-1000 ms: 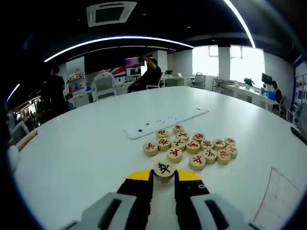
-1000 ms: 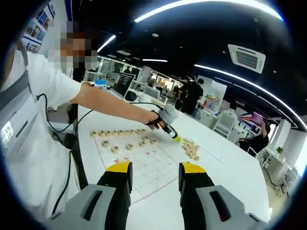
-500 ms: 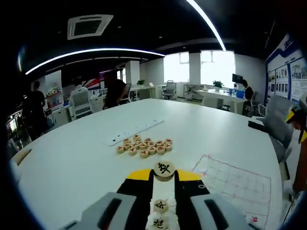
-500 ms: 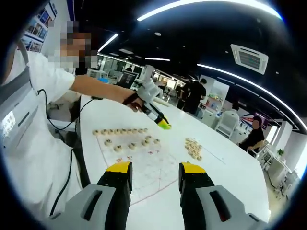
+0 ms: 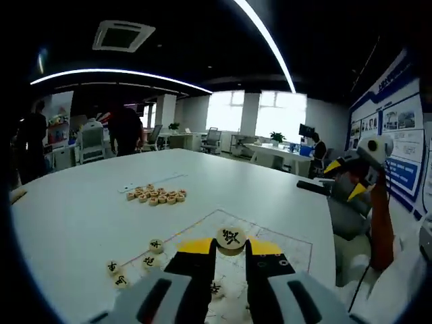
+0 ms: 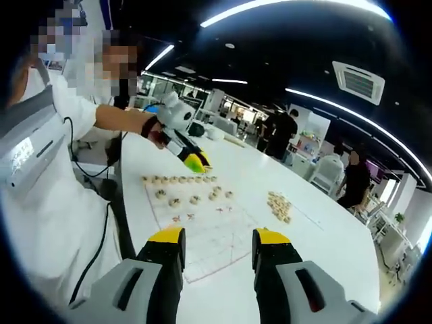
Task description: Pick up the chess pieces one by one and place each piece onto its starting position on the chessboard, setting the pieces on their correct points until all the chess pieces are arranged in the starting layout
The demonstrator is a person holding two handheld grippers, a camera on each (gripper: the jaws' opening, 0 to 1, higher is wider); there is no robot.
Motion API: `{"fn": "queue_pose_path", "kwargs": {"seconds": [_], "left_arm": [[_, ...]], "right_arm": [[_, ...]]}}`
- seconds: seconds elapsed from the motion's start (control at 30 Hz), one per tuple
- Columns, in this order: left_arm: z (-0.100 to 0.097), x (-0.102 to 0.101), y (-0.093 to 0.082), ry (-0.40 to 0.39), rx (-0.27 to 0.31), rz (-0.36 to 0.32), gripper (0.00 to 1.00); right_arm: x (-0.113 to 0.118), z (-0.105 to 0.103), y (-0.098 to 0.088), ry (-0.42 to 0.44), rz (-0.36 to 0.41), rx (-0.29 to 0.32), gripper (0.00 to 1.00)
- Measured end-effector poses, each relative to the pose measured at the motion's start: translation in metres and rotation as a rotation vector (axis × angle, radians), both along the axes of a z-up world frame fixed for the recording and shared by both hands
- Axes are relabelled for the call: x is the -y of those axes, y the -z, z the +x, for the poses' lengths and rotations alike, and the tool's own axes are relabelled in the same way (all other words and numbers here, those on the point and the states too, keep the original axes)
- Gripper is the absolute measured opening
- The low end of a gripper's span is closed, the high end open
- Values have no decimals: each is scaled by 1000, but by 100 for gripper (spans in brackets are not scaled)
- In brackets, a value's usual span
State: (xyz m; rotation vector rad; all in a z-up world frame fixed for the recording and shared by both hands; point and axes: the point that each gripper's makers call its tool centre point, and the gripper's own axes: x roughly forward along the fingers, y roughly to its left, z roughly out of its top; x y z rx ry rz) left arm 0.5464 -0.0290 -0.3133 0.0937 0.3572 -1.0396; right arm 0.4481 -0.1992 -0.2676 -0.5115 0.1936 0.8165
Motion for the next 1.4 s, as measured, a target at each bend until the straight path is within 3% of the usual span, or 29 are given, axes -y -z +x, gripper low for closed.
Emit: {"fn": "queue_pose_path", "kwargs": {"seconds": [0.23,0.53,0.83,1.17,1.4], "left_arm": [[-33,-1,19,52,-1,28,20],[-78,-3,54,127,-83,55,20],[-91,-10,85,145,-84,178,20],[-90,-11,88,145,-99,184,20],[-91,-6,70,161,-75,119,30]], "right_arm": [[-2,-6,3,-26,-17,0,40],[2,-6,2,-16,-10,0,40],[4,-2,-1,1,-7,11,40],[7,0,-4,17,3,19,40],[9,2,-6,29,8,25,39]]}}
